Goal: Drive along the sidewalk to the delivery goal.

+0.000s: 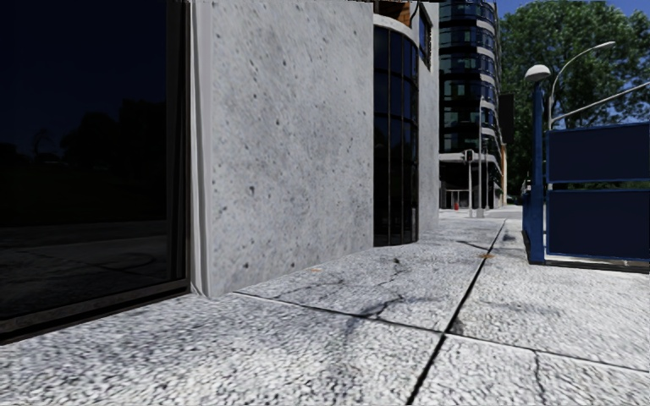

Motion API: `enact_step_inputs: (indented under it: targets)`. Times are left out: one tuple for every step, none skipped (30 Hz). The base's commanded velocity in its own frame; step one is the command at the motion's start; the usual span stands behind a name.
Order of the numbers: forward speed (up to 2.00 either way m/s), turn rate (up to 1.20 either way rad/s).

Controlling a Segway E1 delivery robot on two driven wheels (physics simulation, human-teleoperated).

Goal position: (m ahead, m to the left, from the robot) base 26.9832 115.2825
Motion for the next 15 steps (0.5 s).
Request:
enact_step_inputs:
  targets:
    - [0.72,0.85]
    - [0.72,0.85]
    - [0.72,0.85]
    - [0.72,0.85]
    - [0.72,0.85]
    - [0.72,0.86]
    - [0.72,0.9]
    - [0.72,0.93]
    - [0.72,0.93]
    - [0.72,0.98]
    - [0.72,1.02]
    - [0.71,1.04]
    - [0.71,1.04]
    - [0.7,1.04]
    - [0.69,1.05]
